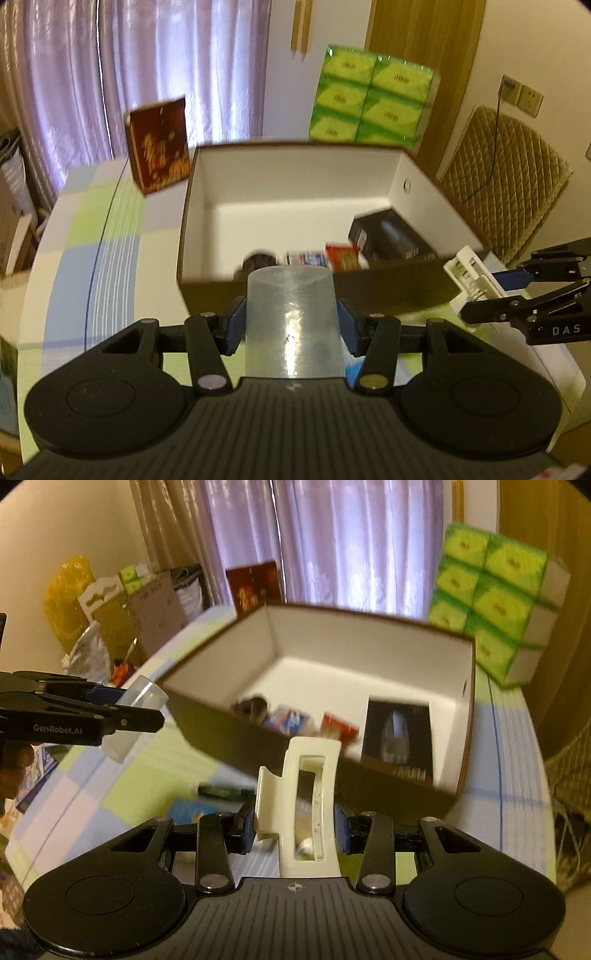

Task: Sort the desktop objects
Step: 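Carry the white clip and the clear cup with both tools into the box, then open the left tool to release the cup while the right tool releases the clip, then withdraw both tools from the box back toward the remaining items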

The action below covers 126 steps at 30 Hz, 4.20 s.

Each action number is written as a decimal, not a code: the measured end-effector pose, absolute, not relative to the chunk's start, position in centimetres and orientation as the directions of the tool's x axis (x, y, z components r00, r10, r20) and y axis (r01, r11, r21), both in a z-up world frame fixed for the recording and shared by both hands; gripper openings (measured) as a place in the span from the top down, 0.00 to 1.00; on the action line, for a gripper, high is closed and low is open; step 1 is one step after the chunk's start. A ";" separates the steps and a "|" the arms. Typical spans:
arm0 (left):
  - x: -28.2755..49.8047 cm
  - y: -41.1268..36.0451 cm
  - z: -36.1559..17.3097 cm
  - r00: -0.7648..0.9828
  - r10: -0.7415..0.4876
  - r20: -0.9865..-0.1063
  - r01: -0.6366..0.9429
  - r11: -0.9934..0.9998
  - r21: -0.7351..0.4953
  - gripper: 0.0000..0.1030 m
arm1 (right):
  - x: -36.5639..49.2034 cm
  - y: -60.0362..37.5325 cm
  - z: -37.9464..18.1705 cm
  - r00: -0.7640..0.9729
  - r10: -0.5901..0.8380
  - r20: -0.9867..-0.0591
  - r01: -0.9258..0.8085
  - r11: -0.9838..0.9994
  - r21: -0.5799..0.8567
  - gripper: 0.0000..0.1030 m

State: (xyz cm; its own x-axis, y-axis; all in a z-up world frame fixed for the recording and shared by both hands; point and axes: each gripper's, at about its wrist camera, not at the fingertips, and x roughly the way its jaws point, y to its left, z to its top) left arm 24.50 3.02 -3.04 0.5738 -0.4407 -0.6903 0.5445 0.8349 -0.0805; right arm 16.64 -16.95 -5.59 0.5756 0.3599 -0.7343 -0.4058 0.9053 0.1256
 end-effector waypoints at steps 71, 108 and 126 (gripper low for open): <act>47.1 -7.1 -10.6 0.464 -0.337 -0.819 0.539 0.842 -0.041 0.47 | 40.8 -15.3 -11.8 0.490 0.327 -0.808 -0.238 0.942 0.238 0.63; 41.9 -4.0 -4.9 0.561 -0.378 -0.736 0.483 0.872 -0.080 0.15 | 33.6 -18.0 -5.3 0.692 0.206 -0.692 -0.149 0.979 0.142 0.02; 34.2 -1.6 -0.4 0.613 -0.357 -0.704 0.405 0.908 -0.108 0.08 | 25.7 -17.5 -1.4 0.733 0.204 -0.649 -0.127 0.978 0.164 0.02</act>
State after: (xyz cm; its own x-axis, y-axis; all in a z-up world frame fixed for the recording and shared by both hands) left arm 34.23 -1.64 -0.36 0.6133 -0.3575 -0.7043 0.4053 0.9078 -0.1079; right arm 25.68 -17.52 -1.41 0.7329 0.2040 -0.6491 -0.1274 0.9783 0.1637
